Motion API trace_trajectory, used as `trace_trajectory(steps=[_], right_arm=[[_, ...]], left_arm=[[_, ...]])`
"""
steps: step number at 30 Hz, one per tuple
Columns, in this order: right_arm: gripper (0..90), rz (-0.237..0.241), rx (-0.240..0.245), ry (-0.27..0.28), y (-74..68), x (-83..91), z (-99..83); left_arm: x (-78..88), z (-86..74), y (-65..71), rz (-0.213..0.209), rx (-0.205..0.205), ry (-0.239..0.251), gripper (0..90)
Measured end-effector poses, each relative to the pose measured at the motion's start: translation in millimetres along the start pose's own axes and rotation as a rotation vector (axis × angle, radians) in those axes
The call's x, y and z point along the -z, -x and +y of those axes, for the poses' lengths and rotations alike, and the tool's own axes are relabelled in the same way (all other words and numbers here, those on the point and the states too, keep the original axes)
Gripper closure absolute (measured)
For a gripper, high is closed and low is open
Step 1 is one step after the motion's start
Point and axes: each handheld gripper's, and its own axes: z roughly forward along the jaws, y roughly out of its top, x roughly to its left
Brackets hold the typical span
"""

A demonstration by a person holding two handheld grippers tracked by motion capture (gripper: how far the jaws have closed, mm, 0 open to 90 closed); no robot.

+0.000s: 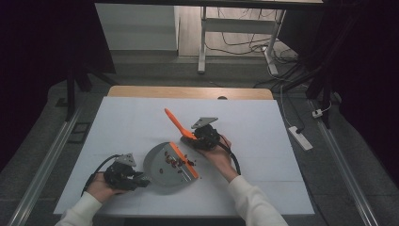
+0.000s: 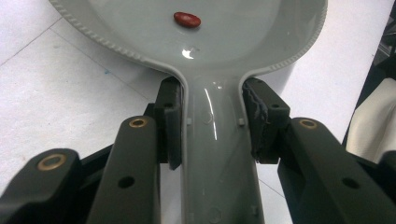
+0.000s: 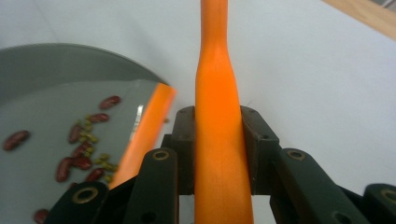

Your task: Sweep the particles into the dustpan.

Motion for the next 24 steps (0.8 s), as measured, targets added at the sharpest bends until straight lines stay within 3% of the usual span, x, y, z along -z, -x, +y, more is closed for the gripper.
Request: trace_trajectory(steps=[7, 9, 11, 13, 14, 18, 24], right_arm=[[69.8, 0.018, 0.098, -0.031, -22.6, -4.2, 7.7], [69.9, 0.081, 0.077, -0.024, -26.8, -3.3, 8.2], [69.9, 0.101, 0.086, -0.011, -29.7, -0.3, 9.7], [69.9, 0.179, 0.042, 0.025, -28.6, 5.9, 12.4], [69.9, 0.186, 0.035, 0.056, -27.5, 10.6, 13.8], [69.9, 0.134, 0.029, 0.094, -23.0, 27.6, 15.3], [69.9, 0.038, -0.013, 0.098, -7.2, 51.6, 2.3]], left_arm=[[-0.2, 0.0, 0.3, 0.001, 0.002, 0.002, 61.9], [-0.2, -0.1, 0.4, 0.0, 0.0, 0.0, 61.8], [-0.3, -0.1, 0.3, 0.0, 0.001, 0.001, 61.9], [-0.1, -0.2, 0.0, -0.002, -0.001, 0.0, 61.8], [-0.1, -0.2, 0.0, -0.001, -0.003, -0.002, 61.9], [0.4, -0.7, 0.3, 0.0, -0.004, -0.001, 61.9], [2.8, -2.9, -0.9, -0.004, -0.004, 0.004, 61.9]])
